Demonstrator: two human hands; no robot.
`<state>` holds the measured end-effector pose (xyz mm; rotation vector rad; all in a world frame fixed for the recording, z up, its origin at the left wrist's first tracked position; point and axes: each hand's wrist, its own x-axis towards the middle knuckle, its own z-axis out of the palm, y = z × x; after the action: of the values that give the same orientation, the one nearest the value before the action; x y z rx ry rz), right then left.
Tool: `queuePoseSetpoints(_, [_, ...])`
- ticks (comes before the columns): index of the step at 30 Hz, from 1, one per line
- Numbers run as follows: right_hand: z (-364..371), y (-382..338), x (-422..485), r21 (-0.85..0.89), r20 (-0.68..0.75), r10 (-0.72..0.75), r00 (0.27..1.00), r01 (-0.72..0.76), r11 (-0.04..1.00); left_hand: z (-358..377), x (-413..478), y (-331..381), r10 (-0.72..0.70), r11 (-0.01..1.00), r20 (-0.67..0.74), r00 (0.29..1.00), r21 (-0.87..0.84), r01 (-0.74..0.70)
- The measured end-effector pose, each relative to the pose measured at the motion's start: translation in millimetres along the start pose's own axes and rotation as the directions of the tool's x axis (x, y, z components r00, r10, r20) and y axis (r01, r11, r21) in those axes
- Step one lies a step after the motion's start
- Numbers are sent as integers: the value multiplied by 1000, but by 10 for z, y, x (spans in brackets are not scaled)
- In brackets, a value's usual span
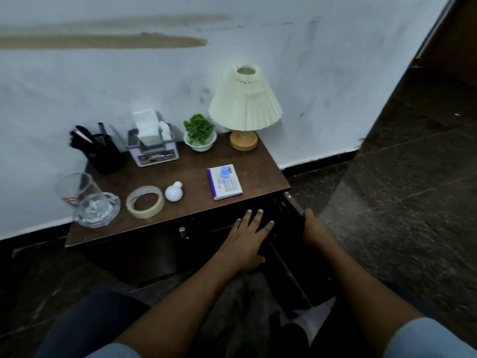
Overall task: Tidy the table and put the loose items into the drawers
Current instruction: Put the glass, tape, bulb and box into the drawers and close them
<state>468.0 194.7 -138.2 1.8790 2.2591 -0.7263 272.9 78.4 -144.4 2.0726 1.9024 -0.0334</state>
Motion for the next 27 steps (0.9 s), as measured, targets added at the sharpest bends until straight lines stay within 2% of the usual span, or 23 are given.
queuePoseSetpoints(3, [-70,-255,-134,-39,59,89,994,-87,995,-147,-290,-374,-81,997,-37,996,-6,81])
queuePoseSetpoints(4, [-96,-429,-219,-79,30,57,998,-55,995,-200,-390,-484,-114,994,-46,992,-13,113])
queuePoseSetpoints(6, [-139,-832,-421,-145,-40,-86,995,80,986,-312,-563,-625,-163,986,-56,985,-43,160])
queuePoseSetpoints(7, [-153,-1053,-501,-125,-29,-164,986,160,979,-374,-631,-675,-184,982,-70,980,-66,179])
queuePoseSetpoints(9, [-148,-1463,-612,26,109,-317,942,316,948,-476,-736,-728,-208,971,-119,971,-145,190])
queuePoseSetpoints(12, [116,-1894,-628,180,272,-446,853,410,894,-544,-904,-800,-237,958,-150,960,-199,206])
queuePoseSetpoints(15, [592,-2092,-550,206,348,-440,828,391,897,-537,-1101,-930,-304,948,-91,948,-126,292])
queuePoseSetpoints(18, [1046,-2215,-500,358,353,-410,841,284,890,-496,-1287,-1067,-411,909,-36,911,-84,407])
queuePoseSetpoints(20, [1212,-2308,-451,499,301,-399,866,213,840,-450,-1381,-1125,-478,876,7,878,-62,478])
queuePoseSetpoints(23, [1301,-2395,-359,702,224,-383,896,125,701,-331,-1526,-1205,-539,840,9,842,-67,539])
queuePoseSetpoints(25, [1312,-2400,-287,766,189,-364,912,95,636,-239,-1639,-1295,-564,824,-2,826,-67,563])
queuePoseSetpoints(27, [1298,-2362,-245,762,181,-383,906,117,637,-189,-1741,-1397,-585,809,-4,811,-66,584])
